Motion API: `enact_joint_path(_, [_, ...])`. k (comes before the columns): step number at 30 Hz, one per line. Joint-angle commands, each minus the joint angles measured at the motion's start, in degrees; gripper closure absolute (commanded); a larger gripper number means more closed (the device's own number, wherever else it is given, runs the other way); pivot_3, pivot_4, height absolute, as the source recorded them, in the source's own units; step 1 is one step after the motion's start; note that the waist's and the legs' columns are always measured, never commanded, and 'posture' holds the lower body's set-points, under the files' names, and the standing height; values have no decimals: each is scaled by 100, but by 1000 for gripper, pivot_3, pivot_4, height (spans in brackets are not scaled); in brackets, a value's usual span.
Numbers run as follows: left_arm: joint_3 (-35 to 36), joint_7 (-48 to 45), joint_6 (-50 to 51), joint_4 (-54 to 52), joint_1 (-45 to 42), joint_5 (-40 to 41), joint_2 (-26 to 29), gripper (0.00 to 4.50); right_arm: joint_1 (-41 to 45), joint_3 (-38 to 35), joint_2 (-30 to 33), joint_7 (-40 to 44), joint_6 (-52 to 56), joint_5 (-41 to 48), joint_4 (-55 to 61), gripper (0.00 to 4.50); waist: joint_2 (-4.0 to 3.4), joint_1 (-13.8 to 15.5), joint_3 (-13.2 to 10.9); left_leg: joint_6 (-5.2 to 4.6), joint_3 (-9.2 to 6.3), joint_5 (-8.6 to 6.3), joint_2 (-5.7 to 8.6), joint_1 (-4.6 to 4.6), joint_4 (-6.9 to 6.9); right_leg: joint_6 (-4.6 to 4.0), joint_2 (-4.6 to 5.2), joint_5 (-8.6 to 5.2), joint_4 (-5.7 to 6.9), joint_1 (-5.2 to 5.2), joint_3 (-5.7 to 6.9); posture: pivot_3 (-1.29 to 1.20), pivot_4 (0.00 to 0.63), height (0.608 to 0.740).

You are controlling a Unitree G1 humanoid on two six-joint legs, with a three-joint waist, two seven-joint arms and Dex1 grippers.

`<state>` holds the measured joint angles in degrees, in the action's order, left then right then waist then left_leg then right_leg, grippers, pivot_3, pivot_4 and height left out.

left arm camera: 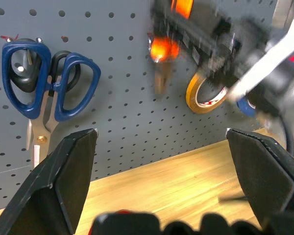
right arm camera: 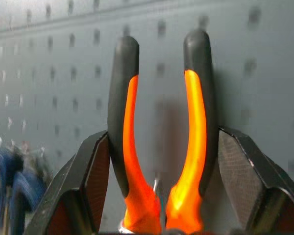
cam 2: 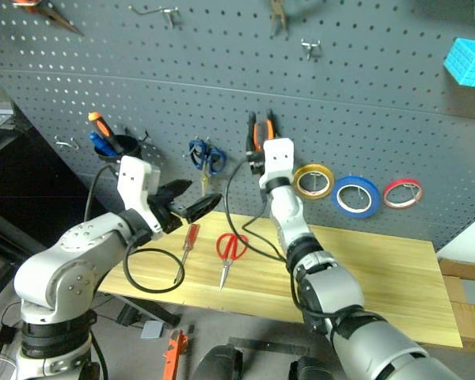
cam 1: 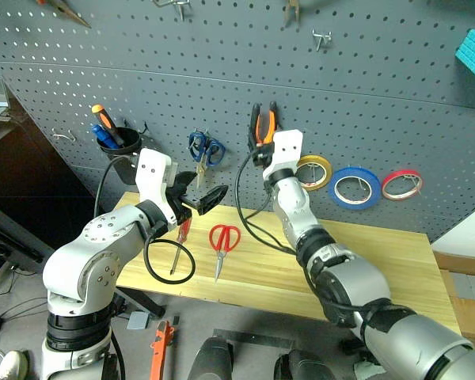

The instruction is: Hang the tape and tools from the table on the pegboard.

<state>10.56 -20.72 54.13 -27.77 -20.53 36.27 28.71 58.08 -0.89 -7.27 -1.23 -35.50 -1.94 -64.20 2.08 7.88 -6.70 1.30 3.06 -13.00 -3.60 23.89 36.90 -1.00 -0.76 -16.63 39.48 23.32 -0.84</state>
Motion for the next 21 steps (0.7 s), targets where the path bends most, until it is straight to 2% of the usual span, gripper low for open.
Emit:
enact_joint_path(1, [-44,5,-244,-77,-96,-37,-84,0,-89,165,-6,162,240,-145,276,1773,0,-9,0,0,0,0,0,0,-1,0,0,0,-2,0,0,403,112,740])
enact_joint_path(7, [-131,-22,-452,80,-135,-121,-157,0,-126,265,214,204,586,-300,491,1773,0,-17,0,0,0,0,-2,-3,-5,-1,-1,-1,-2,0,0,382,102,740])
enact_joint_path(11, [-197,-49,-629,219,-165,-205,-229,0,-164,261,292,299,706,-266,724,478,1,-21,1,0,1,0,1,-2,-4,-1,0,-1,-3,-2,0,362,93,740])
enact_joint_path(13, [-254,-58,-755,330,-183,-266,-294,0,-350,282,427,322,840,-315,1094,32,1,-30,1,0,1,0,0,-2,-4,-1,0,-1,-3,-2,0,343,91,740])
enact_joint_path(18, [-486,-97,-1046,501,-71,-406,-518,0,-1147,451,732,1002,1498,-199,2576,32,1,-37,1,1,1,-1,1,3,-1,0,0,-1,-6,-2,-1,303,87,740])
enact_joint_path(21, [-674,-77,-1221,589,41,-505,-740,0,-1952,576,1009,1492,2384,-47,4261,32,1,-57,1,1,1,-1,0,5,-2,0,0,-1,-11,-2,-2,251,87,740])
